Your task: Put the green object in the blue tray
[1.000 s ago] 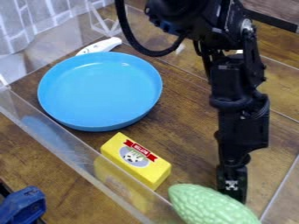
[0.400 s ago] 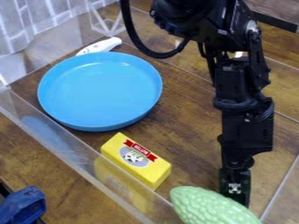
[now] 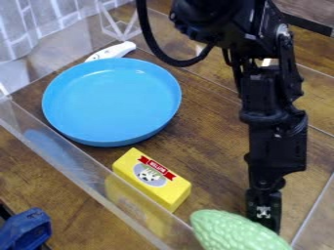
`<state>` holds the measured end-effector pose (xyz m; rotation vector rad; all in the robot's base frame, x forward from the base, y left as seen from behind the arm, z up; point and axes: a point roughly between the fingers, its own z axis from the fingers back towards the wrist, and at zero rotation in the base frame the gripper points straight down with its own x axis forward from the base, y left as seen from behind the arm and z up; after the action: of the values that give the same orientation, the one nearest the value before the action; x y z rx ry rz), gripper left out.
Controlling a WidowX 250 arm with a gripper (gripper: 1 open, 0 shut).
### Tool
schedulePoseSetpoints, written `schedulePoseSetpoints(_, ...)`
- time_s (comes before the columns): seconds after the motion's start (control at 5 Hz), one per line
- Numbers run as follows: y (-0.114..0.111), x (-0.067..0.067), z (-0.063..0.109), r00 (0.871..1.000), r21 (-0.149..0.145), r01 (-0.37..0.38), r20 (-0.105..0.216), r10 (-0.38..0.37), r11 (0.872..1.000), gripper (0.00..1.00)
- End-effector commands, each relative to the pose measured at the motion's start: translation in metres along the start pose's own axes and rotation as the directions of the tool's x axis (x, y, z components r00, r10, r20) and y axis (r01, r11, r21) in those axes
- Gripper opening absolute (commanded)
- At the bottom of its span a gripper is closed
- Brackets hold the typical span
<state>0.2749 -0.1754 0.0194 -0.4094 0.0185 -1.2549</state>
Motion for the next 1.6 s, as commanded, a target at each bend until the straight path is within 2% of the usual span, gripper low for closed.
schedulePoseSetpoints(0.0,-0.014,-0.007,-0.024,0.998,-0.069,0.012,-0.062,-0.016,0.998,1.00)
schedulePoseSetpoints(1.0,-0.012,-0.015,-0.023,0.997,-0.110,-0.020,-0.073,0.012,0.994,1.00)
schedulePoseSetpoints(1.2,-0.012,-0.017,-0.022,0.997,-0.111,-0.019,-0.074,0.011,0.994,0.00)
schedulePoseSetpoints(1.4,-0.013,-0.019,-0.019,0.997,-0.112,-0.018,-0.077,0.010,0.994,0.00)
